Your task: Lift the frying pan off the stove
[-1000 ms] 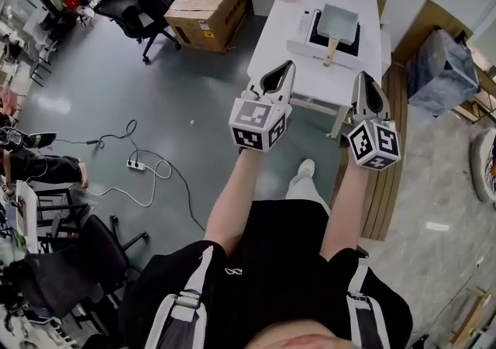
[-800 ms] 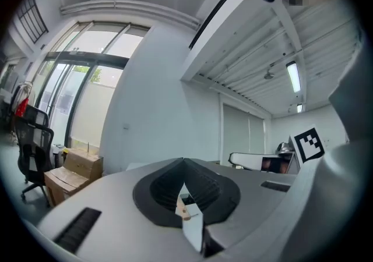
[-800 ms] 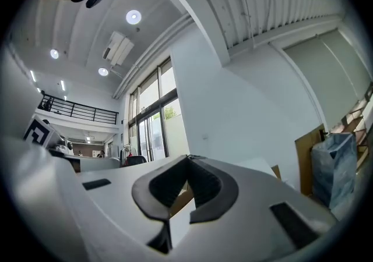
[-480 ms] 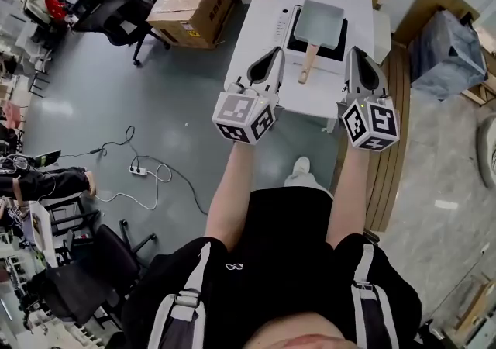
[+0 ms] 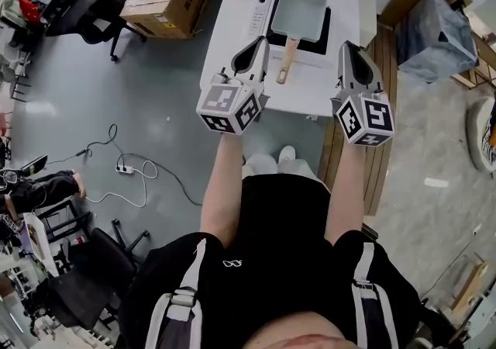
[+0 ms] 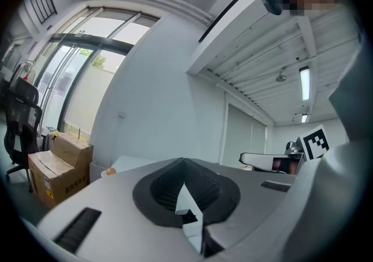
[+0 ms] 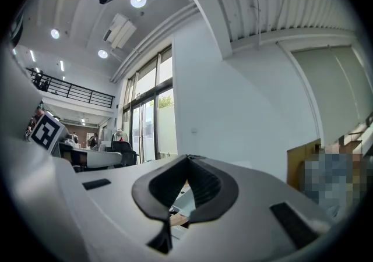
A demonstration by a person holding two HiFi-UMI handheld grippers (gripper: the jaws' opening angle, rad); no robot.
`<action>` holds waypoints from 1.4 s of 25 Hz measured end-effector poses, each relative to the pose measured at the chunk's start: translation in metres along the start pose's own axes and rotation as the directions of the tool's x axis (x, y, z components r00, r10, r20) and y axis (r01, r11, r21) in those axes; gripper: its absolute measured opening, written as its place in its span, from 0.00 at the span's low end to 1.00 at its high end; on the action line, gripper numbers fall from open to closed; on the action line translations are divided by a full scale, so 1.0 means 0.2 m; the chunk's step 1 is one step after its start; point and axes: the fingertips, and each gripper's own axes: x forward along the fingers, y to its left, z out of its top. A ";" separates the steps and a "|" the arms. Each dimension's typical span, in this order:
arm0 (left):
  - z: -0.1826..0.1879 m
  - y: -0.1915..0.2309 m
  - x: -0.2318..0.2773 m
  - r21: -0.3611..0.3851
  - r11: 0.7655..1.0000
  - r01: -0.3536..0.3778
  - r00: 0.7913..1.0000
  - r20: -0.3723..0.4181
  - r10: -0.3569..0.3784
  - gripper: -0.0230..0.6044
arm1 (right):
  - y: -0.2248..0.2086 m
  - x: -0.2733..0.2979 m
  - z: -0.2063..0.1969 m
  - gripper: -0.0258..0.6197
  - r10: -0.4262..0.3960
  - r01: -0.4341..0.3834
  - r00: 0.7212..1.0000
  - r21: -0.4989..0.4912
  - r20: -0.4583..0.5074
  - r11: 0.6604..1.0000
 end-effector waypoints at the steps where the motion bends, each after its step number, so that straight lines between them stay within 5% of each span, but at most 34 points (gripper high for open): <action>1: -0.01 0.01 0.01 -0.008 1.000 0.005 1.000 -0.004 -0.005 0.02 | 0.00 0.01 0.00 0.04 0.004 -0.004 1.000 -0.002 -0.004 1.000; 11: -0.16 0.08 0.16 -0.096 0.986 0.134 0.987 -0.074 -0.141 0.02 | 0.00 0.07 -0.14 0.04 0.001 0.000 0.999 0.030 -0.050 1.000; 22: -0.33 0.16 0.21 -0.199 0.941 0.273 0.940 -0.152 -0.305 0.05 | 0.13 0.24 -0.34 0.04 0.065 -0.053 0.993 0.118 -0.096 0.992; 25: -0.38 0.20 0.22 -0.288 0.913 0.289 0.929 -0.148 -0.340 0.06 | 0.11 0.28 -0.41 0.04 0.056 -0.038 0.992 0.154 -0.115 0.987; 26: -0.40 0.20 0.22 -0.319 0.900 0.296 0.920 -0.157 -0.358 0.13 | 0.11 0.28 -0.43 0.04 0.059 -0.039 0.991 0.164 -0.123 0.986; 27: -0.43 0.20 0.23 -0.355 0.884 0.303 0.911 -0.165 -0.379 0.19 | 0.11 0.29 -0.46 0.04 0.065 -0.041 0.989 0.173 -0.132 0.984; 31: -0.52 0.19 0.25 -0.488 0.810 0.325 0.875 -0.170 -0.453 0.20 | 0.11 0.33 -0.54 0.18 0.085 -0.045 0.981 0.223 -0.172 0.974; 33: -0.58 0.19 0.25 -0.505 0.802 0.320 0.860 -0.200 -0.469 0.20 | 0.10 0.34 -0.59 0.18 0.082 -0.035 0.978 0.234 -0.194 0.972; 35: -0.65 0.18 0.26 -0.520 0.794 0.316 0.838 -0.239 -0.490 0.31 | 0.09 0.34 -0.63 0.18 0.086 -0.031 0.973 0.250 -0.213 0.968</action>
